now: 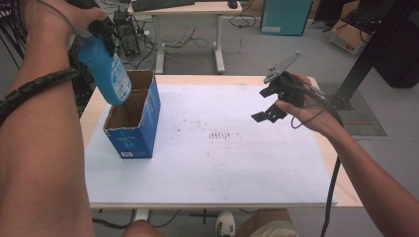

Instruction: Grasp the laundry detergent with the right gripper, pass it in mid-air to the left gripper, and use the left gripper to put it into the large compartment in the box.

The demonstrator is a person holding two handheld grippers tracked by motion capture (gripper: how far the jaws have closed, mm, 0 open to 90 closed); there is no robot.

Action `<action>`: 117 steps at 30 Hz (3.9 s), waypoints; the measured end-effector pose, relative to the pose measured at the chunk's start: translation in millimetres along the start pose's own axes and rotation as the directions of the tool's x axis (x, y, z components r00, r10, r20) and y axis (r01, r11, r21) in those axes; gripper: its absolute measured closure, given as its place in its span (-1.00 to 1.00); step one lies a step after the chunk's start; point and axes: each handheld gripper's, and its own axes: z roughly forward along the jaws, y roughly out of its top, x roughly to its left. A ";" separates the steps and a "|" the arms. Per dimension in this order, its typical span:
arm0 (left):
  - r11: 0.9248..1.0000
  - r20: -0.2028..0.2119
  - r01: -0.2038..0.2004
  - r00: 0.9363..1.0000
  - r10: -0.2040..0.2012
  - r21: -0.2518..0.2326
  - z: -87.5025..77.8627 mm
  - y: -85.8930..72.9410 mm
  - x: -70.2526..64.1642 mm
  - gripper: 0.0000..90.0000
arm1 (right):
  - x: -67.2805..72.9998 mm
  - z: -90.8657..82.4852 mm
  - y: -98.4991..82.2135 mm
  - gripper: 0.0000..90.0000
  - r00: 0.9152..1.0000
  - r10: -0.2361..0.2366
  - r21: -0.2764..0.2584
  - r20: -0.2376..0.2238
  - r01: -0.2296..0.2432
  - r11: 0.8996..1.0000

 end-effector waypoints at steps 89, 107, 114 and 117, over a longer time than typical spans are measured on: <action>1.000 -0.002 -0.011 1.000 0.011 -0.001 152.8 -8.0 -1.6 -0.19 | -0.7 6.8 -6.8 -0.83 1.000 0.002 0.041 0.013 -0.003 0.999; 0.999 -0.021 -0.032 0.999 0.032 -0.011 193.8 -10.1 -3.0 -0.20 | -1.4 13.7 -12.5 -0.83 1.000 0.012 0.053 0.015 -0.013 0.998; 0.999 -0.029 -0.043 0.999 0.043 0.003 206.7 -10.3 -6.1 -0.20 | -2.3 15.4 -15.3 -0.83 1.000 0.017 0.063 0.012 -0.018 0.998; 0.999 -0.030 -0.048 0.998 0.048 0.010 211.1 -10.4 -6.5 -0.20 | -2.5 16.5 -16.2 -0.83 1.000 0.020 0.060 0.015 -0.021 0.998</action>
